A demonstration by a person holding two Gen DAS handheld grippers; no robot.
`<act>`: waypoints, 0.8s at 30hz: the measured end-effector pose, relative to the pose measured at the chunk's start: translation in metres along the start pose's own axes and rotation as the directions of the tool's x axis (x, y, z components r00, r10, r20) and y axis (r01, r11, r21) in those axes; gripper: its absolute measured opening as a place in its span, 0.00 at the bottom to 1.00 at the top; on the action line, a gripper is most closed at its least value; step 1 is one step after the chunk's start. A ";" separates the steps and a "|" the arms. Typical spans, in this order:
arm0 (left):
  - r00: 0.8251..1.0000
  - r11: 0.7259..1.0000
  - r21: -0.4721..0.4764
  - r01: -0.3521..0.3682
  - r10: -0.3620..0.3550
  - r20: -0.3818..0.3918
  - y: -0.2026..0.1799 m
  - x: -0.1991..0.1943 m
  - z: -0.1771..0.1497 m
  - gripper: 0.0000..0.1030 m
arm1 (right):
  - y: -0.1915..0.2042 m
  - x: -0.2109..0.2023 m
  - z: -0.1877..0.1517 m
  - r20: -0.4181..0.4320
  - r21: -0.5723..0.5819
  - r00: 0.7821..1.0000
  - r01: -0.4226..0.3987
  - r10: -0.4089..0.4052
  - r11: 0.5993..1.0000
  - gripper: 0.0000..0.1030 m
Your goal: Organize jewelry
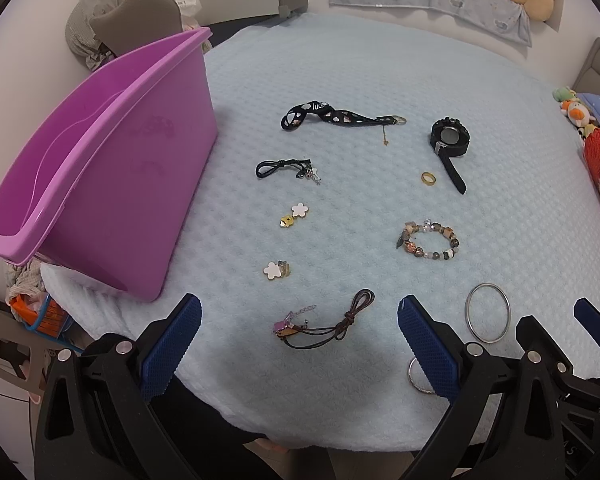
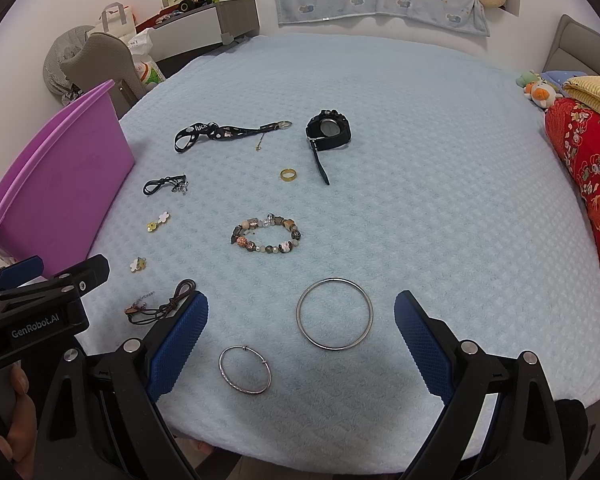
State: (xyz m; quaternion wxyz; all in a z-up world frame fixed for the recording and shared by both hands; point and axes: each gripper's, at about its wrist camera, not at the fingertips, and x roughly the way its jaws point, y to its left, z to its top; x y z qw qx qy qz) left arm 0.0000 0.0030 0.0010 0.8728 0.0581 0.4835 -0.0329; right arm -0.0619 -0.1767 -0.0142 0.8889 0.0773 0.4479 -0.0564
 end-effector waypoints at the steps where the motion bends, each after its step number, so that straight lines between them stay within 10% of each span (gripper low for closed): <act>1: 1.000 1.000 0.000 0.000 0.000 0.001 0.000 0.000 0.000 0.94 | 0.000 0.000 0.000 0.001 0.000 1.000 -0.001 0.001 1.000 0.87; 24: 0.999 0.999 -0.027 0.032 -0.033 -0.034 0.013 0.020 -0.017 0.94 | -0.027 0.011 -0.019 -0.050 0.024 0.998 -0.030 0.031 0.999 0.87</act>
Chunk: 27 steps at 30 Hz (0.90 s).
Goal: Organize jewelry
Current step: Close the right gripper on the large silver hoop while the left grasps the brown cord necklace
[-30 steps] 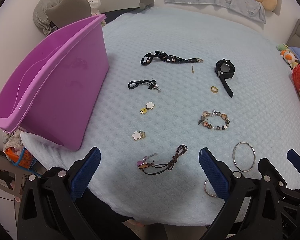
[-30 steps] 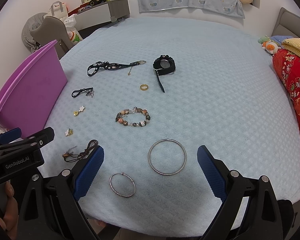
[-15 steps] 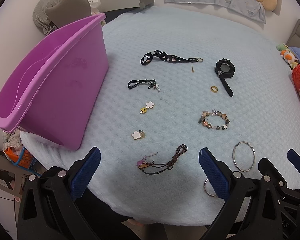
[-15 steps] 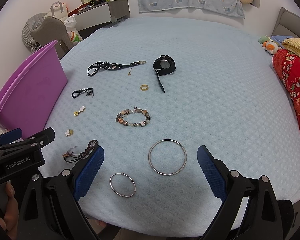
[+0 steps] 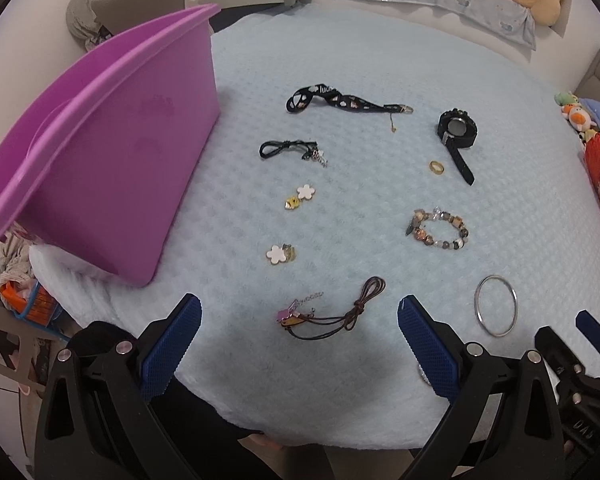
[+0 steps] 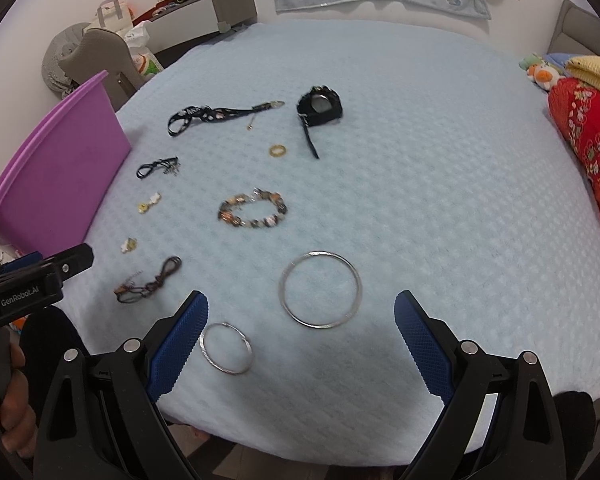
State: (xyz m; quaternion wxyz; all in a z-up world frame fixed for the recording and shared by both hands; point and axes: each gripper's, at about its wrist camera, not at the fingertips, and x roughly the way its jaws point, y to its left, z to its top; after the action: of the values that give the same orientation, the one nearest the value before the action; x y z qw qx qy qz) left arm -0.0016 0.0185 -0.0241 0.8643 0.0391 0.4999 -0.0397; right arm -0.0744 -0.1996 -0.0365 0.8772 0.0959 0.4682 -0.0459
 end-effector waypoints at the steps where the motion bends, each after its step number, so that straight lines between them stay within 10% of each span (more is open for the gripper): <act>1: 1.000 1.000 0.000 0.000 0.000 -0.007 0.001 0.004 -0.003 0.94 | -0.003 0.001 -0.002 -0.002 0.002 1.000 0.004 -0.004 1.000 0.87; 27: 0.997 0.998 0.038 0.057 -0.055 -0.049 -0.018 0.073 -0.025 0.94 | -0.025 0.076 -0.011 -0.091 -0.051 0.996 -0.007 0.003 0.999 0.87</act>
State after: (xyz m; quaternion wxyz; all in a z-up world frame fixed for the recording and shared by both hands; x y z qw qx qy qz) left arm 0.0113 0.0010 -0.1008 0.8497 0.0431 0.5205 -0.0727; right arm -0.0453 -0.2210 -0.1093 0.8574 0.0767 0.5083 -0.0274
